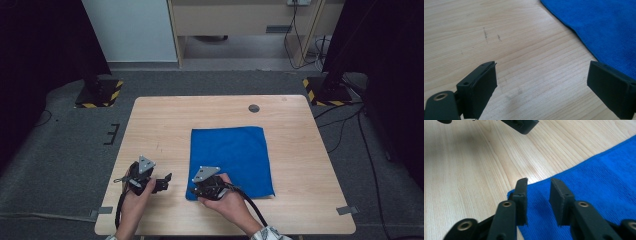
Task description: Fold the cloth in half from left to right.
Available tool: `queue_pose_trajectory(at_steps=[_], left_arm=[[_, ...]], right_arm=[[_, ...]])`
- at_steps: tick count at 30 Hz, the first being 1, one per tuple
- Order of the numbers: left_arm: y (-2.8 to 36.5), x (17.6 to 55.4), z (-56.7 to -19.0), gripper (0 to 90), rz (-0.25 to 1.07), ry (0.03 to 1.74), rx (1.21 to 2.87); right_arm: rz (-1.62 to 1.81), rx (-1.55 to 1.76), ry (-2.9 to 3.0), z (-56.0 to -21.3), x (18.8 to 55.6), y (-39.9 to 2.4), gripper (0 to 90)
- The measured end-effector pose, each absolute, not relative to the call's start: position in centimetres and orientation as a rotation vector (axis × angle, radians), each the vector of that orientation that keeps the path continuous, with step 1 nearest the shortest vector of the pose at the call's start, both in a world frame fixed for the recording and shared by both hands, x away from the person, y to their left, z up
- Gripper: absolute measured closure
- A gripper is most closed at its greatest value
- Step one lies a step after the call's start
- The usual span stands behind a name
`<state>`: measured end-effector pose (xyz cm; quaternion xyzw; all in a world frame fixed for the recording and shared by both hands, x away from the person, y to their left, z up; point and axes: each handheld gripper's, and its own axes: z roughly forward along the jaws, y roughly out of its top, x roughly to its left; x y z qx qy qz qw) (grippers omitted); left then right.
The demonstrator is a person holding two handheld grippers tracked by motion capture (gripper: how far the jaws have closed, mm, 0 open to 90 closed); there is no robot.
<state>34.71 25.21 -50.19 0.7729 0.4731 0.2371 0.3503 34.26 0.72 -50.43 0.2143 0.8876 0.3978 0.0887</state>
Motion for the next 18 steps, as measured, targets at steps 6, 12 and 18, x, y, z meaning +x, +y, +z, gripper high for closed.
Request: queue_pose_trajectory(at_steps=[6,12,18], left_arm=[[25.2,34.7,-50.2,9.5,0.631,1.217,1.994],[25.5,34.7,-50.2,9.5,0.674,1.236,1.976],[25.8,34.7,-50.1,9.4,0.682,1.241,1.951]], right_arm=[[1.179,0.609,2.649,-50.8,34.1,1.6,65.3],[1.174,0.610,2.652,-51.2,33.8,2.3,57.2],[1.120,0.563,2.651,-51.8,33.4,3.0,51.7]])
